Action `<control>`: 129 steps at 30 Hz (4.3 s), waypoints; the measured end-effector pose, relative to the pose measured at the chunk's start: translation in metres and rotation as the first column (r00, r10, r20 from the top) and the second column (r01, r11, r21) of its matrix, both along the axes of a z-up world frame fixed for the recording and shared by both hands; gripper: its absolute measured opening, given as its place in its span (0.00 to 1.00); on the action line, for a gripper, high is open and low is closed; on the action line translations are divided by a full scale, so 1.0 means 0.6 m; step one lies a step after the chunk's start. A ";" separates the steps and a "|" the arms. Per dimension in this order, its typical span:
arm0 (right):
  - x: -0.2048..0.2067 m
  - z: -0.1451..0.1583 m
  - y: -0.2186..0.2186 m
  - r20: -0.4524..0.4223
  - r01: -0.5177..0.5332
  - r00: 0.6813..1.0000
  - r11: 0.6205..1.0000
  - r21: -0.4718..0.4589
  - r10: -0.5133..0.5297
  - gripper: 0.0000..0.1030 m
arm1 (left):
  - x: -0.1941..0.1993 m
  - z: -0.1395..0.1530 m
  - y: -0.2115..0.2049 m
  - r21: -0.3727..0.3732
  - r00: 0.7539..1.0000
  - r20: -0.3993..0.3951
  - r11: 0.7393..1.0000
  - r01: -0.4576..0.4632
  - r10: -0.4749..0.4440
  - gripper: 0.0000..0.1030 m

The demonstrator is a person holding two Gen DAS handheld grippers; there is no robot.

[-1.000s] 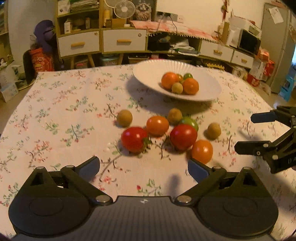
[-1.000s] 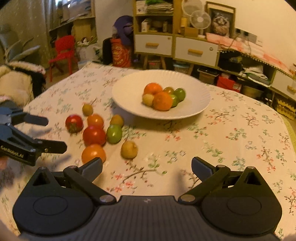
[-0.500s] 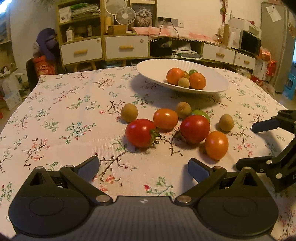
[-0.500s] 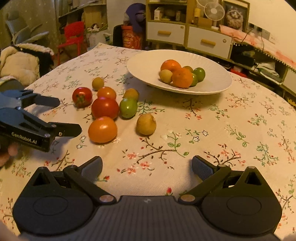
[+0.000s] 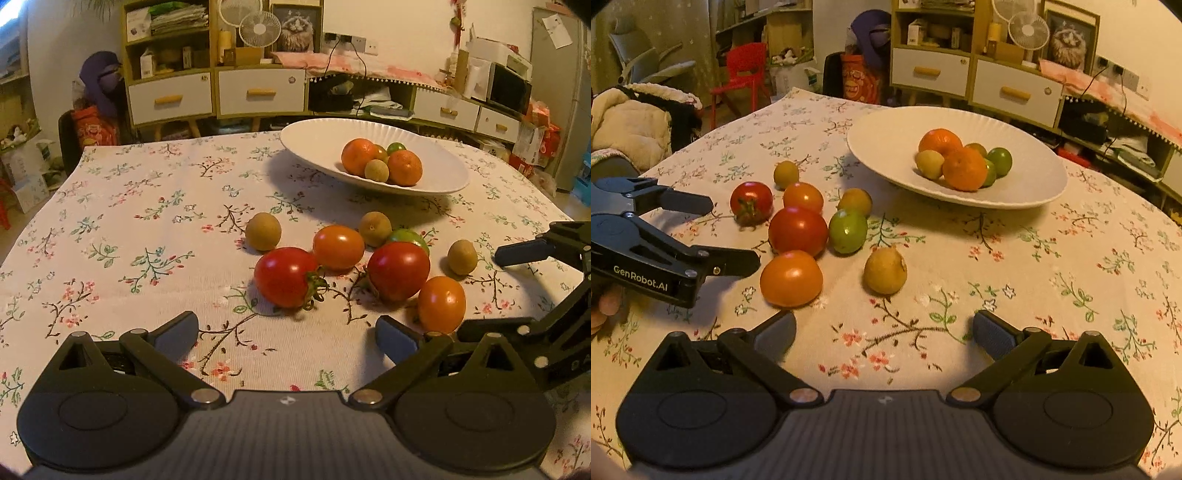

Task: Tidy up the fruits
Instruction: 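Grasp a red tomato with the left gripper while the right gripper grasps a yellow-tan round fruit, then carry the red tomato with the left gripper while the right gripper carries the yellow-tan fruit to the plate, then open the left gripper onto the plate while the right gripper releases the yellow-tan fruit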

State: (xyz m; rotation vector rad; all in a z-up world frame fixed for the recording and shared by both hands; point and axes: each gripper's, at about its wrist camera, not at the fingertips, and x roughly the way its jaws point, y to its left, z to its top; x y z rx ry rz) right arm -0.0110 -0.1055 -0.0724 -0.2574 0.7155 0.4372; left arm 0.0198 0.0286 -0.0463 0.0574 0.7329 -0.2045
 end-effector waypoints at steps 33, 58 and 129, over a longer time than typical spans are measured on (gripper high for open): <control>0.020 0.028 -0.001 0.037 0.021 0.999 0.997 0.074 -0.023 0.21 | 0.028 0.020 0.005 -0.079 1.000 -0.008 0.997 -0.014 0.014 0.44; 0.023 0.060 -0.009 0.061 0.023 0.998 0.990 0.136 -0.032 0.21 | 0.027 0.053 -0.003 -0.119 1.000 -0.001 0.993 0.010 -0.010 0.42; 0.175 0.076 -0.095 0.049 0.138 0.987 0.971 0.196 -0.150 0.23 | 0.152 0.064 -0.149 -0.129 0.997 0.003 0.988 0.081 -0.081 0.51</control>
